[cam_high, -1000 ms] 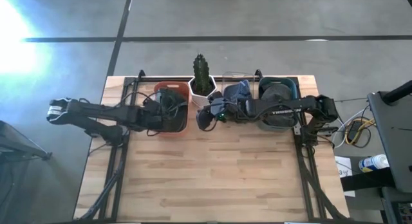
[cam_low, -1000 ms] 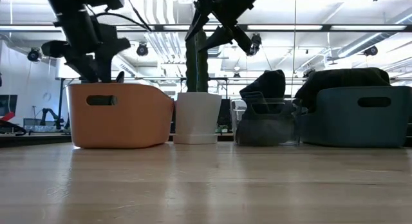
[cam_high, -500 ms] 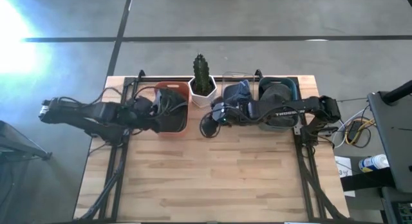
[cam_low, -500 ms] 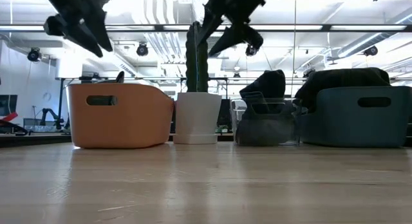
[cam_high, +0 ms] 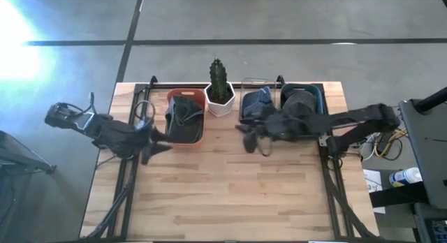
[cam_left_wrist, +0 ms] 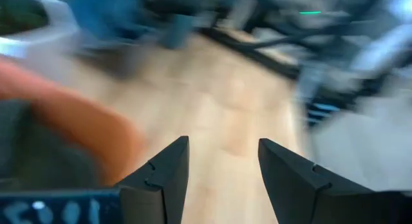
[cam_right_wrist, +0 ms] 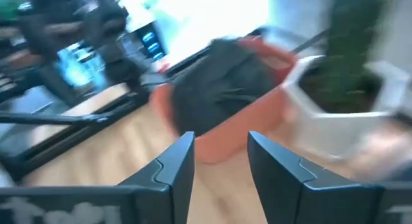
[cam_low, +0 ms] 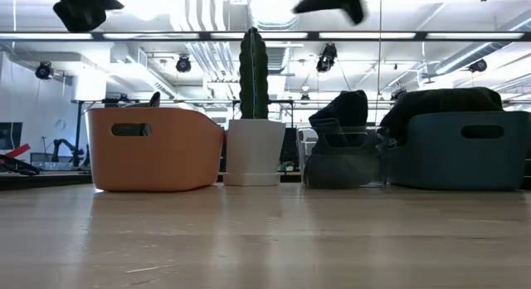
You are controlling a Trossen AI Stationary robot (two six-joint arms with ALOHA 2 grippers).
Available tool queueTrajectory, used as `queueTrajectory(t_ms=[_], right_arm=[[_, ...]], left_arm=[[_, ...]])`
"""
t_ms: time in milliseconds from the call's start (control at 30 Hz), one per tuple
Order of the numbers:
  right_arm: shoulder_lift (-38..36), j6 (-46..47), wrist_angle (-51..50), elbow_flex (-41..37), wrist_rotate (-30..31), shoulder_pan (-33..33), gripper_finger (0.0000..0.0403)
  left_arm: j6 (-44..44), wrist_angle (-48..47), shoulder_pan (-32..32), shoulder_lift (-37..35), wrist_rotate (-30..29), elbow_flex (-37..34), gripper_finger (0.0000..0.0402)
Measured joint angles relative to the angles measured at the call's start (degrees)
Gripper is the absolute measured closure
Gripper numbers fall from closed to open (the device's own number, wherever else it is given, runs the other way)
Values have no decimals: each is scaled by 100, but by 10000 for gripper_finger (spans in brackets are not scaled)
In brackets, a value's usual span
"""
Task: Pick & Place hat
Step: Return to Home Position
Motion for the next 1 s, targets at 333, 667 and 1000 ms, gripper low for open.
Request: queueTrajectory(t_ms=[333, 667, 1000], right_arm=[[-2459, 1278, -366, -1433, 1512, 469, 288], [-3115, 702, 834, -2558, 1009, 469, 288], [-2963, 708, 1196, -3666, 1057, 321, 285]], left_arm=[[-675, 1223, -10, -1094, 818, -1466, 227], [581, 5566, -15, -1257, 1274, -3539, 227], [34, 5776, -4, -1375, 611, -4339, 227]])
